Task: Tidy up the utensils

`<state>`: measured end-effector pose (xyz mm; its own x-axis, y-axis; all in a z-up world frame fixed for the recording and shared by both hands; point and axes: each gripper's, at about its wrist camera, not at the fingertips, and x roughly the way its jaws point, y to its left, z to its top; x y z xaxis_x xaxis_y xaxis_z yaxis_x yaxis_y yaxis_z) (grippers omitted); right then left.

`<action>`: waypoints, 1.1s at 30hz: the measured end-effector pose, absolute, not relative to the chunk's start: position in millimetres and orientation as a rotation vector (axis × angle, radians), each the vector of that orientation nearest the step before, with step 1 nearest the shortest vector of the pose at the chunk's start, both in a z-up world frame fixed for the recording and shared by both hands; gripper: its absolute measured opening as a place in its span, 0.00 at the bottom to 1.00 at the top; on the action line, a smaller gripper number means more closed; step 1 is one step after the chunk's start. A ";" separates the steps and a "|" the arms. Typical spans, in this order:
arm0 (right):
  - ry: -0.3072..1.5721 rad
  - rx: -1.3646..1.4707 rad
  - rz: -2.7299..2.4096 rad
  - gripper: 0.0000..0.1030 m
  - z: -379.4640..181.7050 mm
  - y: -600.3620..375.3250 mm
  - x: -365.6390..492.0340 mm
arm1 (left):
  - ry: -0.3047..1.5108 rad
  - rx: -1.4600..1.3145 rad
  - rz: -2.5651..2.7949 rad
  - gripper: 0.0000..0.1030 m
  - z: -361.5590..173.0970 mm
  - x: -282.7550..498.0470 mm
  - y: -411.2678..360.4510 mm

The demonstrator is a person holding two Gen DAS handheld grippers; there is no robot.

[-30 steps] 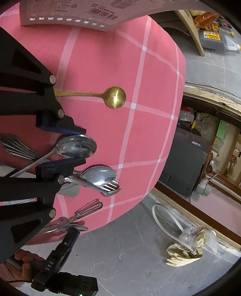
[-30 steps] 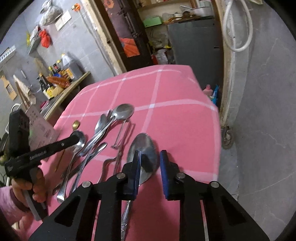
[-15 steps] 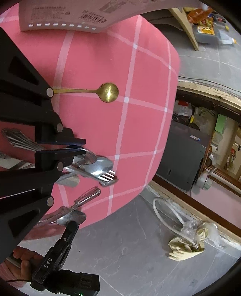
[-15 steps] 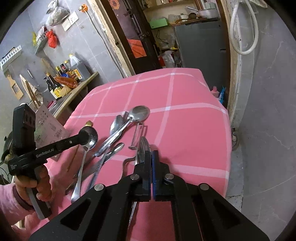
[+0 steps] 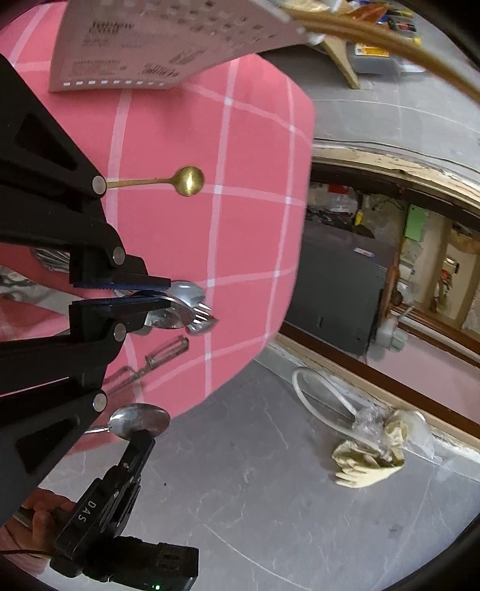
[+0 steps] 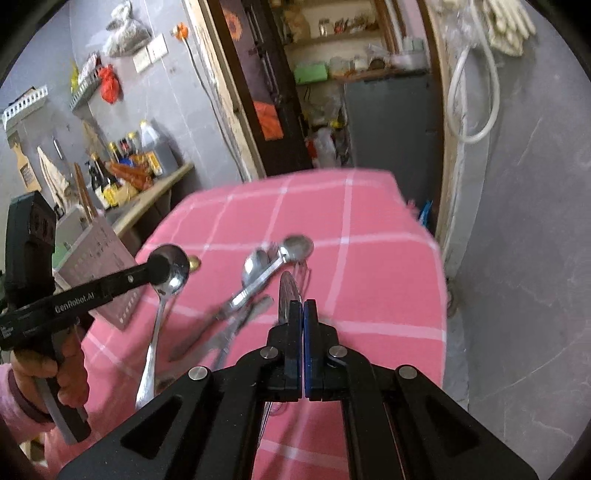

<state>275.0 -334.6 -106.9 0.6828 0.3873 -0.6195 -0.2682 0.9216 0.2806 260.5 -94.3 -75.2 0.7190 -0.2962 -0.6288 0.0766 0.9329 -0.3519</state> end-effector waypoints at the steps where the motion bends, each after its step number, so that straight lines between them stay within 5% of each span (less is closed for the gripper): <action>1: 0.710 0.176 0.359 0.01 -100.2 -334.4 271.6 | 0.727 -0.307 -0.213 0.03 -69.7 257.4 -93.7; 20: 0.139 0.247 0.401 0.01 83.5 -212.7 249.9 | 0.356 -0.244 -0.096 0.03 86.6 206.5 8.9; 33: -0.053 0.211 0.427 0.01 57.9 -96.8 236.5 | 0.187 -0.164 0.078 0.03 72.6 197.3 88.2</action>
<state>236.5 -96.8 57.9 0.9091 0.4055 0.0953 -0.4165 0.8887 0.1916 197.3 88.2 72.6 0.9796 0.0617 -0.1912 -0.0922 0.9836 -0.1552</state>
